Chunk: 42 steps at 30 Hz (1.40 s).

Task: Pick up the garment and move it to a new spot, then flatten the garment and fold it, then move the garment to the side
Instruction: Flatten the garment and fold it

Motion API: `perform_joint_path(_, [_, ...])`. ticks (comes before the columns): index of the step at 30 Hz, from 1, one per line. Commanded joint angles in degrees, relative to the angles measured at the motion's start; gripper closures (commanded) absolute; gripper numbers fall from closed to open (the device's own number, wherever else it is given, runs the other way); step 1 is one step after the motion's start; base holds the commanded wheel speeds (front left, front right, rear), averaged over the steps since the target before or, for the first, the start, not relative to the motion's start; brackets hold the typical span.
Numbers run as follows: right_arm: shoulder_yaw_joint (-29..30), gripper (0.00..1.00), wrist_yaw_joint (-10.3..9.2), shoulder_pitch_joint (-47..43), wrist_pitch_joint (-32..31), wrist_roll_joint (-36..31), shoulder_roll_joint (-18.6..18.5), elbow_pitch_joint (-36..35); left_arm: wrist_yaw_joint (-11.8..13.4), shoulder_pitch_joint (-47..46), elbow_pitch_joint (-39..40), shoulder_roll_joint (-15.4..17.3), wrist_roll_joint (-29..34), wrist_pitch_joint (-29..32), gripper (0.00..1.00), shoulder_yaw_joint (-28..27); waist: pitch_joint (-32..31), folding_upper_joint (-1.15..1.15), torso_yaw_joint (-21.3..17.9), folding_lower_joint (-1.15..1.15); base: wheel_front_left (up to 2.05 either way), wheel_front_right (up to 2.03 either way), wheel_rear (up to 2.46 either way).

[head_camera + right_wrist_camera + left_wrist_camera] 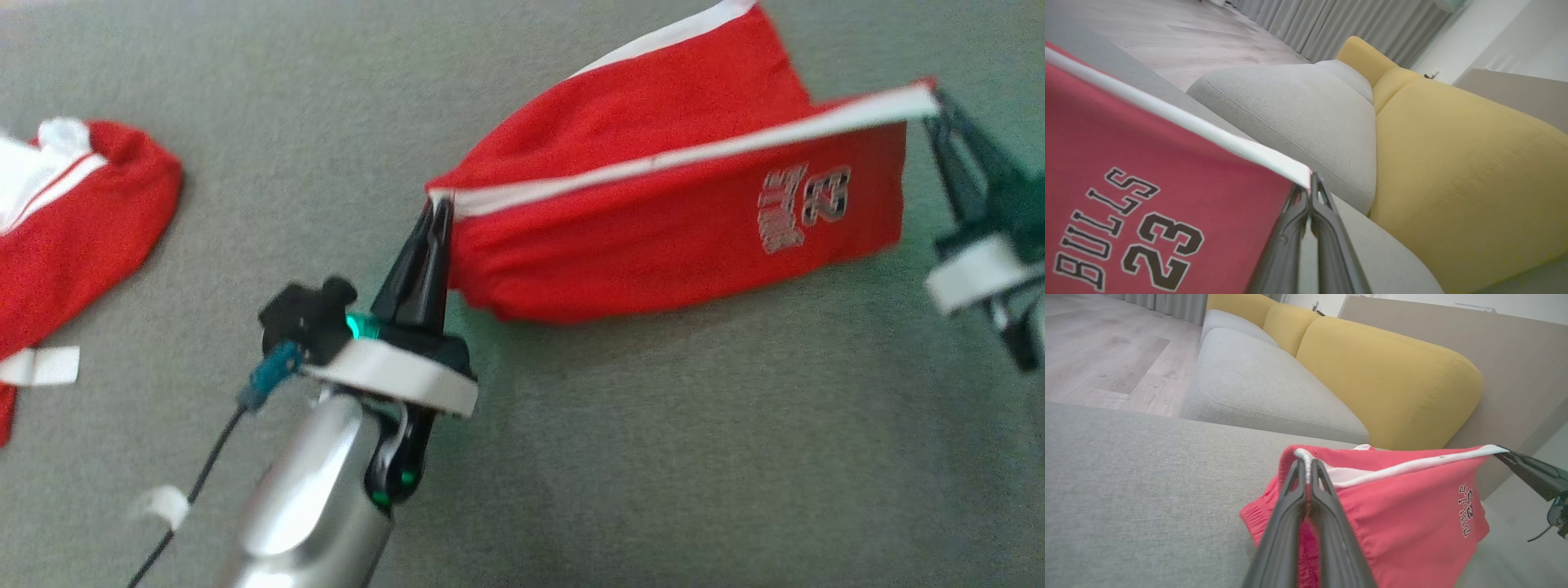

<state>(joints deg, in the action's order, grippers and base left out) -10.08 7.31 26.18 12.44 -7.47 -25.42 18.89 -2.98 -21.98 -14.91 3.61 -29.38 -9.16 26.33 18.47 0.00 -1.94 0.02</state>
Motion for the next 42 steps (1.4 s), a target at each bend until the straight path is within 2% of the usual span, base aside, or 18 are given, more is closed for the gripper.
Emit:
perform_joint_path(1, [-1.48, 1.00, 0.18, 1.58, -0.29, 0.66, -2.04, -0.40, 0.25, -2.30, 0.95, -0.05, -0.53, -0.55, 1.00, -1.38, 2.73, 0.00, 2.49, -0.02, 0.00, 0.00, 0.00])
perform_joint_path(6, [-8.36, 1.00, 0.18, 13.38, -1.22, 3.82, -6.17, 8.10, -0.44, -9.76, -4.37, -0.66, -4.12, -2.55, 1.00, 1.05, 5.78, 0.00, 5.76, -0.02, 0.00, 0.00, 0.00])
perform_joint_path(12, [-15.37, 1.00, 0.18, 21.59, -1.44, 7.20, -6.68, 16.03, -0.80, -16.44, -9.62, -0.71, -10.00, -3.37, 1.00, 6.39, 7.72, 0.00, 7.75, -0.02, 0.00, 0.00, 0.00])
perform_joint_path(13, [-16.30, 0.91, 0.18, 22.66, -1.29, 7.58, -6.46, 17.22, -0.79, -17.38, -10.54, -0.71, -10.63, -3.61, 1.00, 7.14, 7.91, 0.00, 7.89, -0.02, 0.00, 0.00, 0.00])
perform_joint_path(14, [-16.98, 0.71, 0.18, 23.68, -1.05, 7.87, -6.16, 18.36, -0.74, -18.22, -11.47, -0.72, -11.24, -3.86, 1.00, 7.79, 8.06, 0.00, 7.98, -0.02, 0.00, 0.00, 0.00])
perform_joint_path(15, [-17.41, 0.25, 0.18, 24.58, -0.73, 8.13, -5.77, 19.40, -0.64, -18.98, -12.39, -0.72, -11.64, -4.13, 0.89, 8.34, 8.19, 0.00, 8.03, -0.02, 0.00, 0.00, 0.00])
perform_joint_path(16, [-17.44, 0.00, 0.18, 25.48, -0.18, 8.23, -5.32, 20.28, -0.57, -19.66, -13.27, -0.72, -12.01, -4.41, 0.72, 8.82, 8.26, 0.00, 8.04, -0.02, 0.00, 0.00, 0.00])
perform_joint_path(17, [-17.20, 0.00, 0.18, 26.21, 0.46, 8.11, -4.84, 21.00, -0.31, -20.19, -14.00, -0.72, -12.30, -4.74, 0.49, 9.14, 8.26, 0.00, 8.05, -0.02, 0.00, 0.00, 0.00])
perform_joint_path(18, [-16.92, 0.00, 0.18, 26.62, 1.00, 7.95, -4.32, 21.66, 0.08, -20.60, -14.58, -0.72, -12.42, -5.06, 0.00, 9.31, 8.19, 0.00, 8.06, -0.02, 0.00, 0.00, 0.00])
perform_joint_path(23, [-13.05, 0.00, 0.18, 24.85, 2.41, 9.63, -1.04, 22.91, 2.37, -19.63, -14.63, -0.72, -10.05, -5.78, 0.00, 8.20, 6.61, 0.00, 8.01, -0.02, 0.00, 0.00, 0.00])
perform_joint_path(28, [-9.71, 0.00, 0.18, 19.49, 2.53, 16.51, 0.76, 23.12, 6.63, -12.78, -6.19, -0.73, 0.33, -5.82, 0.00, 1.82, 4.53, 0.00, 8.37, -0.02, 0.00, 0.00, 0.00])
perform_joint_path(31, [-9.17, 0.00, 0.18, 17.13, 2.54, 21.57, 0.15, 25.01, 8.77, -6.86, 0.58, -0.73, 7.38, -5.83, 0.00, -1.27, 3.57, 0.00, 9.15, -0.02, 0.00, 0.00, 0.00])
perform_joint_path(32, [-9.17, 0.00, 0.18, 17.13, 2.54, 21.57, 0.15, 25.01, 8.77, -6.86, 0.58, -0.73, 7.38, -5.83, 0.00, -1.27, 3.57, 0.00, 9.15, -0.02, 0.00, 0.00, 0.00])
perform_joint_path(37, [-9.30, 0.00, 0.18, 15.80, 0.62, 30.45, -1.93, 28.60, 10.34, 1.78, 8.66, -0.73, 14.82, -5.83, 0.00, -4.21, 3.01, 0.00, 11.18, -0.02, 0.00, 0.00, 0.00])
perform_joint_path(42, [-11.28, 0.00, 0.18, 15.81, -4.31, 36.74, -3.75, 32.12, 10.85, 5.81, 12.67, -0.73, 18.72, -5.83, 0.00, -4.78, 3.60, 0.00, 13.50, -0.02, 0.00, 0.00, 0.00])
